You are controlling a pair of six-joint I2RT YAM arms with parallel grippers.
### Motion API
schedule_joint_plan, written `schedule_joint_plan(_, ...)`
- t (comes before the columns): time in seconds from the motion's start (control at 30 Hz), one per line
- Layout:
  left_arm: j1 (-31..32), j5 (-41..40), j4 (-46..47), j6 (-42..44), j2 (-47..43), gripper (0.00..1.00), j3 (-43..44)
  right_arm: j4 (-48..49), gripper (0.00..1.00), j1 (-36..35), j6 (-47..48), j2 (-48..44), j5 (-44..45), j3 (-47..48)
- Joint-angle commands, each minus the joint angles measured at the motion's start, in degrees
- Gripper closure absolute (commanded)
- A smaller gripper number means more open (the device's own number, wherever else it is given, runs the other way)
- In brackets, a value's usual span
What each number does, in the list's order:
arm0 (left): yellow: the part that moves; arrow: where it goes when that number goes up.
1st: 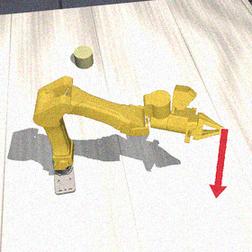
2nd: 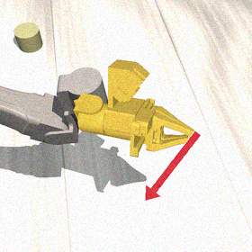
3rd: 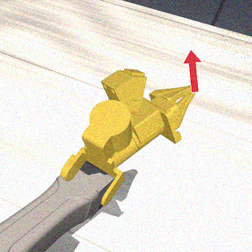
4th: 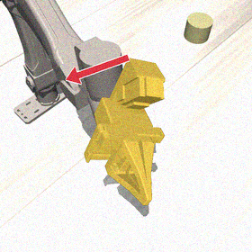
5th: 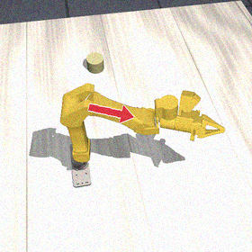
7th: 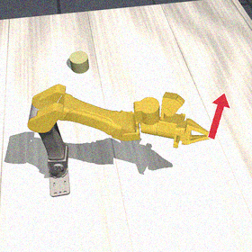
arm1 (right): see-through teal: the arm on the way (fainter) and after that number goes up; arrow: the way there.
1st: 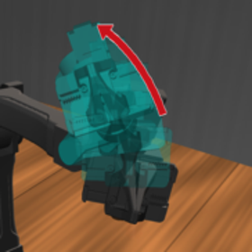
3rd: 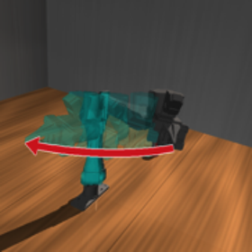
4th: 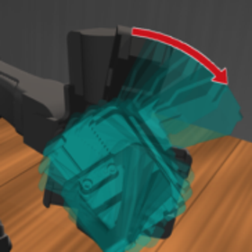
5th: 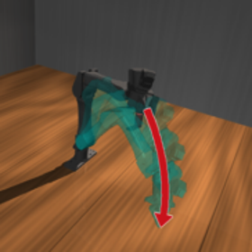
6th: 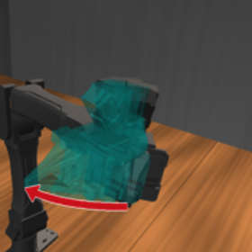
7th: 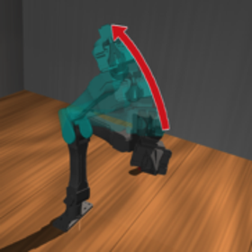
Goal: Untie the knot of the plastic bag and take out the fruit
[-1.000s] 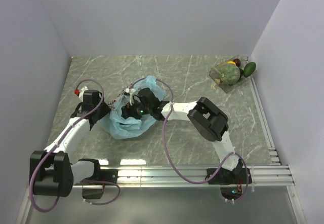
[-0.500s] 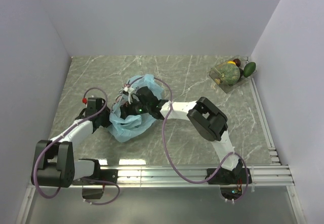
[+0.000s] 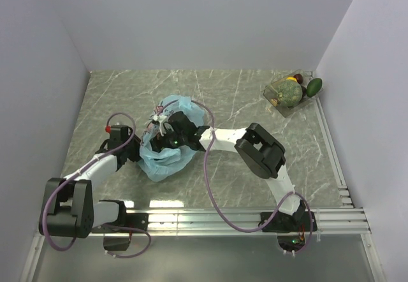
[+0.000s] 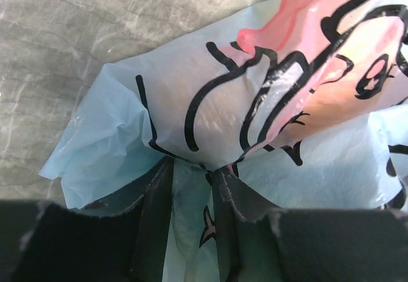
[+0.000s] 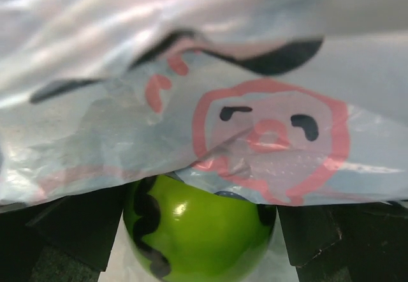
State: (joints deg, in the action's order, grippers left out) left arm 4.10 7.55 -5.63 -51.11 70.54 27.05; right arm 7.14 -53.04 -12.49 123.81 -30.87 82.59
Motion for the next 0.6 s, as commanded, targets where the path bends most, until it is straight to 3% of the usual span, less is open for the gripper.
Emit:
schedule_joint_plan(0.0,-0.06,1.24,2.2,-1.09,-1.9,0.65,-0.15,-7.82,0.05,-0.58,3.87,-0.76,2.22,0.82)
schedule_joint_plan(0.13,0.03,0.8,2.29,-1.36,-2.6,0.67,-0.15,-10.73,0.17,-0.66,6.5,-1.03,2.84,1.7)
schedule_joint_plan(0.17,-0.05,0.8,2.29,-1.36,-2.69,0.68,-0.24,-11.35,0.34,-0.67,6.69,-0.94,2.75,1.87)
schedule_joint_plan(0.23,0.03,0.71,2.29,-1.18,-2.95,0.7,-0.24,-11.53,0.56,-0.67,7.13,-2.16,3.36,1.09)
schedule_joint_plan(0.27,-0.05,0.36,2.2,-1.27,-3.13,0.71,-0.33,-11.1,0.74,-0.67,7.39,-2.78,3.45,0.56)
schedule_joint_plan(0.37,-0.05,-0.17,2.03,-1.36,-3.48,0.74,-0.59,-11.44,0.98,-0.67,8.01,-6.2,4.59,-0.76)
schedule_joint_plan(0.57,-0.06,-1.14,2.11,-1.62,-4.01,0.81,-1.29,-8.55,1.0,-0.67,8.45,-15.69,8.28,-7.08)
